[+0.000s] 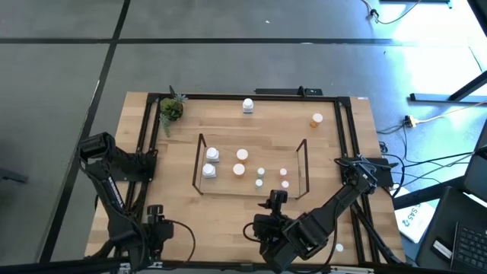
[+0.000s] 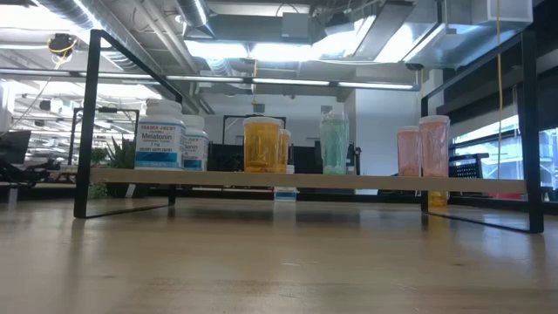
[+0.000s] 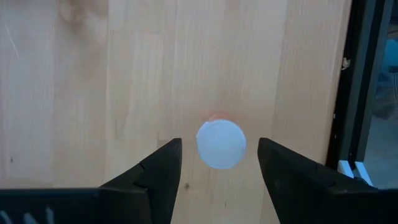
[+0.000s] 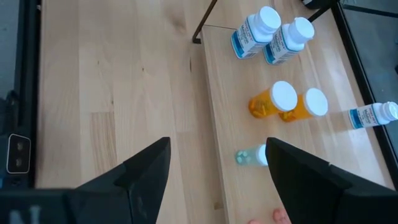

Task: Pick and place medicine bottles onto shelf by color
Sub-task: Move the pink bottle on the table

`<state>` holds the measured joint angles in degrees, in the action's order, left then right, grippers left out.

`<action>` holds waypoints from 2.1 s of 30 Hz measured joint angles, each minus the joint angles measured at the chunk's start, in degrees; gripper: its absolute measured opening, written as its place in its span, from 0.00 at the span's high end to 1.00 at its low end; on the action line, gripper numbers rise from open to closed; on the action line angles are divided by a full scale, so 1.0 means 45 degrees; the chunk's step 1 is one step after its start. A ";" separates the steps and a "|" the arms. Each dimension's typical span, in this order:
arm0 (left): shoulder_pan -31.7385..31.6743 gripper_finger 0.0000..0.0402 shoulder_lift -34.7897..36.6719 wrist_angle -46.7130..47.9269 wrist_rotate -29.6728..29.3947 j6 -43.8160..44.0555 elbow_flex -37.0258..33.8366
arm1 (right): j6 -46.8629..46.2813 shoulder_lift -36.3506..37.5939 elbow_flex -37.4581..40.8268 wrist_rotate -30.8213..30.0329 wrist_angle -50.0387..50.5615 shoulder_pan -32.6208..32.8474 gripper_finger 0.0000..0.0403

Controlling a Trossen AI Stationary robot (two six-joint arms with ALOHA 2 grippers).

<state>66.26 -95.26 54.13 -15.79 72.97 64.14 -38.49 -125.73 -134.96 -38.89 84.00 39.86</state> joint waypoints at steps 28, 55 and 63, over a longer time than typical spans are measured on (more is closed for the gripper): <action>0.0000 0.49 0.0000 -0.0048 -0.0388 -0.0019 0.0000 | 0.0069 0.0000 0.0000 0.0564 -0.0148 0.0000 0.34; 0.0000 0.49 -0.0142 -0.0062 -0.0626 0.0346 0.0000 | 0.1332 0.0000 0.0000 0.0691 -0.1203 0.0005 0.34; 0.0000 0.49 -0.0310 -0.0097 -0.0615 0.0414 -0.0002 | 0.1304 0.0000 0.0000 0.0695 -0.1203 0.0010 0.34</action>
<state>66.26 -96.66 53.69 -18.56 74.83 64.13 -32.62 -125.73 -134.96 -35.77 78.59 39.90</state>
